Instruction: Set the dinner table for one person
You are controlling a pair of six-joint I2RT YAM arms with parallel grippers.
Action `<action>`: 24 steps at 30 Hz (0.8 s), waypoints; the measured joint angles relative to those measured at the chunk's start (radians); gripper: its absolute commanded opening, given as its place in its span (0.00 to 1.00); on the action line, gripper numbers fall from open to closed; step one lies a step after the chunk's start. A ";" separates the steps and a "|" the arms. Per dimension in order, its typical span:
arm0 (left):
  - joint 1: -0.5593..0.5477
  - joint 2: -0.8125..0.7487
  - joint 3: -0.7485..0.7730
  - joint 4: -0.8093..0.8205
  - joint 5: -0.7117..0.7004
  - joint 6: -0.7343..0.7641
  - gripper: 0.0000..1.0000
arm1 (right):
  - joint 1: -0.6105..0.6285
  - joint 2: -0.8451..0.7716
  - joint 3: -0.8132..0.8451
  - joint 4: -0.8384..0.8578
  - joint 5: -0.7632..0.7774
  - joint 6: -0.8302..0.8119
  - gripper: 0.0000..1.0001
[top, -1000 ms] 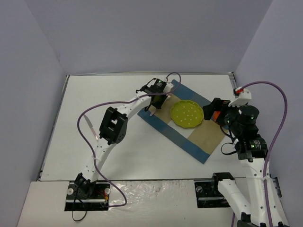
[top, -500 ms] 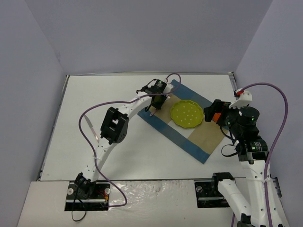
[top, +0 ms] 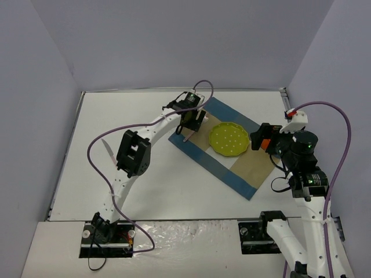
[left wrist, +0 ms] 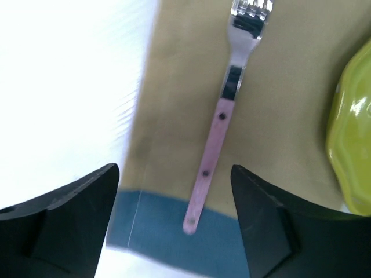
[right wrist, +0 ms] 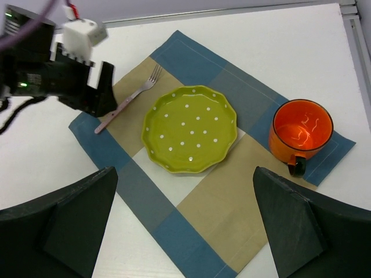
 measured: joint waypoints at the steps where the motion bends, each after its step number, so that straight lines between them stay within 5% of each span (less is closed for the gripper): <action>1: 0.006 -0.045 -0.036 -0.003 -0.023 -0.037 0.94 | 0.000 0.000 0.000 0.000 0.004 -0.010 1.00; 7: 0.119 -0.406 -0.295 -0.031 -0.163 -0.281 0.97 | 0.004 -0.002 -0.002 -0.010 0.043 -0.055 1.00; 13: 0.386 -0.707 -0.689 -0.004 -0.239 -0.436 0.89 | 0.007 0.003 -0.002 -0.018 0.034 -0.053 1.00; 18: 0.548 -0.753 -0.959 0.022 -0.200 -0.477 0.78 | 0.008 0.006 -0.002 -0.021 0.010 -0.050 1.00; 24: 0.595 -0.754 -1.124 0.065 -0.134 -0.493 0.69 | 0.014 0.011 -0.003 -0.021 -0.013 -0.047 1.00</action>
